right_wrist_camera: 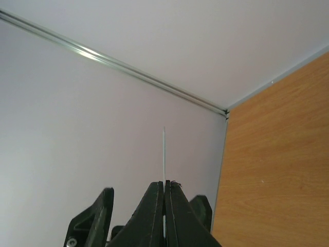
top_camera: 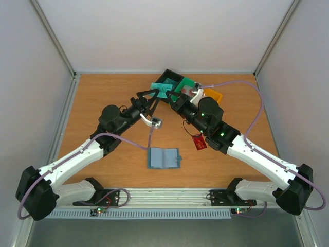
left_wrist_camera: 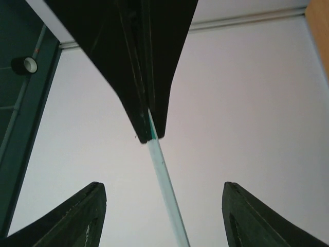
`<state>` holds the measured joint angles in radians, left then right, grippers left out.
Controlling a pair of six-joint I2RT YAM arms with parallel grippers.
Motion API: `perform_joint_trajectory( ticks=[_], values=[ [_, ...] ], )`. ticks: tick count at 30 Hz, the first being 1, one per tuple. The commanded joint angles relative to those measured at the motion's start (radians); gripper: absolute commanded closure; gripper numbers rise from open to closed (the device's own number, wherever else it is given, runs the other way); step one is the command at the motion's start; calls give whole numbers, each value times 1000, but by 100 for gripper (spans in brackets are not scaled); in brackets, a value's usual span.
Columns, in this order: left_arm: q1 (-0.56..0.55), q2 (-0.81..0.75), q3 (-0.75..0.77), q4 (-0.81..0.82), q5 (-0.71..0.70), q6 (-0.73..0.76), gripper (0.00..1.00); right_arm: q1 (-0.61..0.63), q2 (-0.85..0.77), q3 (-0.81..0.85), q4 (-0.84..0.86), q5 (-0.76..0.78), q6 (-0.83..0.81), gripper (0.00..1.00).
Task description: Take the credit cards out of the card holder
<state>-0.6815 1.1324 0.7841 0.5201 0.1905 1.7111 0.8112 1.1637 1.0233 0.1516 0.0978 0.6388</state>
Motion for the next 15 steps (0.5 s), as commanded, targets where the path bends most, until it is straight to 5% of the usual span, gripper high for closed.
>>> perform_joint_trajectory(
  ticks=[1, 15],
  values=[
    [20, -5, 22, 24, 14, 25, 40, 11, -21, -11, 54, 13, 7, 99],
    [23, 17, 106, -65, -21, 17, 85, 31, 3, 8, 58, -21, 0, 99]
  ],
)
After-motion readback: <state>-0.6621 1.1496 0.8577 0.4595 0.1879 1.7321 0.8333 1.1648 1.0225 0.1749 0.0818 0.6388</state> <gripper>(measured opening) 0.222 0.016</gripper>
